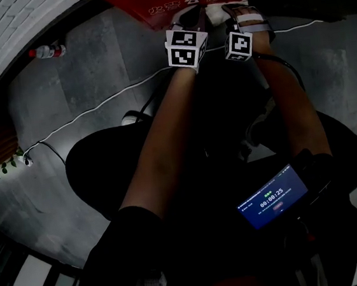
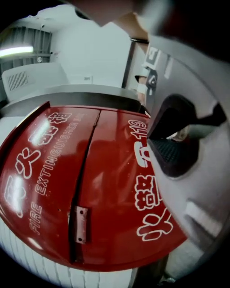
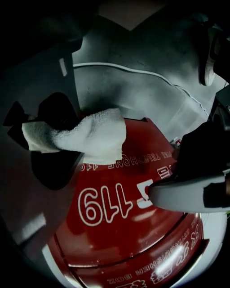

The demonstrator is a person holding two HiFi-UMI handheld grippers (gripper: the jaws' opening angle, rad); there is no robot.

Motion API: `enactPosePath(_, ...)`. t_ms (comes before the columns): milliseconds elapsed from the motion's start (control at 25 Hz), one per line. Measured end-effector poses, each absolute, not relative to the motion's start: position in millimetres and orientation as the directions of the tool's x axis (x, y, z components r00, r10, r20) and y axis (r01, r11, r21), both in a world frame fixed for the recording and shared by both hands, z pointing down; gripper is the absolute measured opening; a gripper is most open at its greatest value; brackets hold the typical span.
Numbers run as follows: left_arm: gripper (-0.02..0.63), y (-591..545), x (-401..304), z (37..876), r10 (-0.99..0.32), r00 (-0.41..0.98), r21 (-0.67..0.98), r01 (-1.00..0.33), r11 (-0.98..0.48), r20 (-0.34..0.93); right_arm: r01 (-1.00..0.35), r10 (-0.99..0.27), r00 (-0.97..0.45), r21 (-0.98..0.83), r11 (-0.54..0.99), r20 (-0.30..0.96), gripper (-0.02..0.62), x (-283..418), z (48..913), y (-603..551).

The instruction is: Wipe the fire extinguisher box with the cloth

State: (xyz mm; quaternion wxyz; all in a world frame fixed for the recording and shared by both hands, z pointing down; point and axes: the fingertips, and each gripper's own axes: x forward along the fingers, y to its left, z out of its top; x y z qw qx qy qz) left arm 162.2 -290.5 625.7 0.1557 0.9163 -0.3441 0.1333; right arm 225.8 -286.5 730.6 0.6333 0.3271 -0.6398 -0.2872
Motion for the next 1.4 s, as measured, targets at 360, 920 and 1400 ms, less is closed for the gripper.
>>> enactPosePath(360, -0.002, -292, 158, 660, -0.550, 0.728, 0.214, -0.662, -0.718, 0.409, -0.027, -0.701, 0.058, 0.703, 0.711, 0.711, 0.103, 226, 780, -283)
enactPosePath(920, -0.002, -280, 131, 678, -0.603, 0.665, 0.157, -0.718, -0.678, 0.440, -0.137, -0.597, 0.095, 0.605, 0.785, 0.796, 0.101, 231, 812, -279)
enactPosePath(1400, -0.002, -252, 80, 607, -0.719, 0.601, 0.083, -0.784, -0.615, 0.350, -0.171, -0.710, -0.125, 0.690, 0.703, 0.693, 0.103, 151, 697, -252)
